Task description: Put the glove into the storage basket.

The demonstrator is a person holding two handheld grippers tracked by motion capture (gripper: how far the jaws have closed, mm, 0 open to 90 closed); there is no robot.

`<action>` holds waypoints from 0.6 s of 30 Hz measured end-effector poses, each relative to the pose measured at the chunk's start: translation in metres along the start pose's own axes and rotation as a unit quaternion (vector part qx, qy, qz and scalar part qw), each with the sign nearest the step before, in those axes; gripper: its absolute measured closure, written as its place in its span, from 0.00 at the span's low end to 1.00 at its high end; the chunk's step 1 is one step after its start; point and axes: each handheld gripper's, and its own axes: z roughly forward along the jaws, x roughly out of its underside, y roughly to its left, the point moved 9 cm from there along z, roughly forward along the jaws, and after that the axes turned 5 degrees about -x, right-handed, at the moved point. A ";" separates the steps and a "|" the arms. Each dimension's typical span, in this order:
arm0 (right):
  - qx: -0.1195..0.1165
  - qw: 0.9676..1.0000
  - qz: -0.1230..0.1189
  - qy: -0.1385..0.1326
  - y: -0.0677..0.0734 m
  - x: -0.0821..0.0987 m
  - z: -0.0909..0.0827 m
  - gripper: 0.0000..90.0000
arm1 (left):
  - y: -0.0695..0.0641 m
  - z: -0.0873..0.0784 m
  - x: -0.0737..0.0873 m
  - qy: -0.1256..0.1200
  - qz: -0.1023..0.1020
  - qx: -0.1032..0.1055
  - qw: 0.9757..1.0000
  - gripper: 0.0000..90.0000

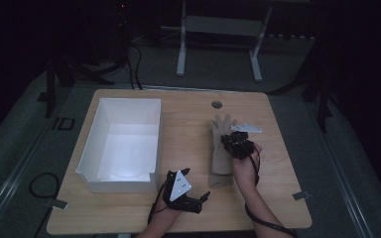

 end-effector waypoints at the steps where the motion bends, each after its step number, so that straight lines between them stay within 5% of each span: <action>1: -0.002 1.000 0.004 0.003 -0.001 0.002 0.002 0.92 | 0.000 0.000 0.000 0.000 0.000 0.000 1.000 0.00; 18: -0.010 0.999 0.016 0.038 0.001 0.038 0.021 0.92 | 0.000 0.000 0.000 0.001 0.002 0.000 1.000 0.00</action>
